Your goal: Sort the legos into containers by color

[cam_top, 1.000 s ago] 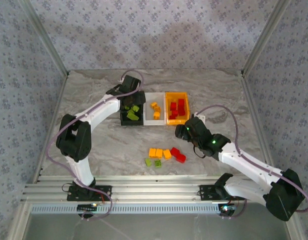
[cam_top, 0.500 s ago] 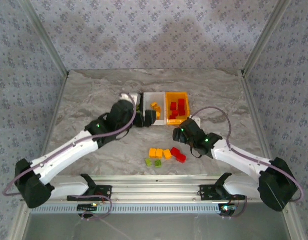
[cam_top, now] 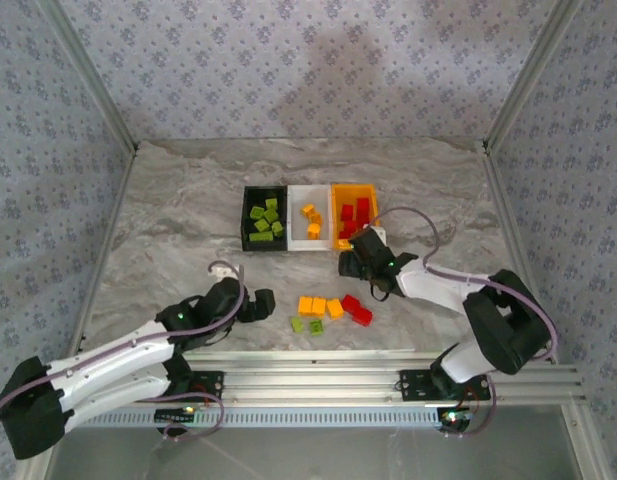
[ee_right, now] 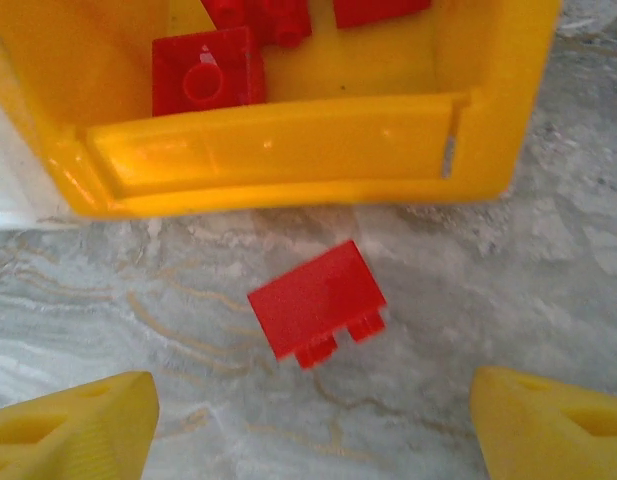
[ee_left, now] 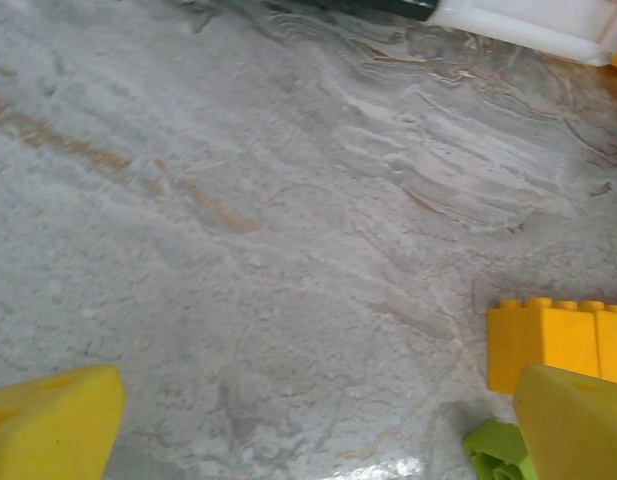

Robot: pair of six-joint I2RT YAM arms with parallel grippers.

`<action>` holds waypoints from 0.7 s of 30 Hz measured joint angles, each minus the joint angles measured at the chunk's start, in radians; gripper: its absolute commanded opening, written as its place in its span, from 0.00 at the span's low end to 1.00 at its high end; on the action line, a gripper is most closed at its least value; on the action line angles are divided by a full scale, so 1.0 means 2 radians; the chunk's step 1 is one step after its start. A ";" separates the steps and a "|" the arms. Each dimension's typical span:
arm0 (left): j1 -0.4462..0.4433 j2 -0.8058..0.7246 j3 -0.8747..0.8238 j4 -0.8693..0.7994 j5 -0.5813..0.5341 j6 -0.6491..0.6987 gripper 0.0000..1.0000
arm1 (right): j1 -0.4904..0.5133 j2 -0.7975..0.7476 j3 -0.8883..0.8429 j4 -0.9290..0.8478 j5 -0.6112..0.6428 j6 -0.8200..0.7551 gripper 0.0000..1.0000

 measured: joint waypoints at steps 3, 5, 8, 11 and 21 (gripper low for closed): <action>0.000 -0.029 -0.017 -0.002 -0.006 -0.019 0.99 | -0.007 0.029 0.013 0.016 -0.007 -0.015 0.79; 0.000 -0.043 -0.019 -0.005 -0.012 -0.027 1.00 | -0.012 0.050 0.025 0.022 -0.008 -0.022 0.77; 0.000 -0.058 -0.019 -0.007 -0.017 -0.033 1.00 | -0.019 0.069 0.037 0.028 -0.007 -0.029 0.71; 0.000 -0.063 -0.020 -0.010 -0.020 -0.038 1.00 | -0.024 0.085 0.045 0.030 -0.007 -0.034 0.62; 0.000 -0.072 -0.021 -0.014 -0.020 -0.041 1.00 | -0.016 0.081 0.040 0.032 -0.002 -0.039 0.31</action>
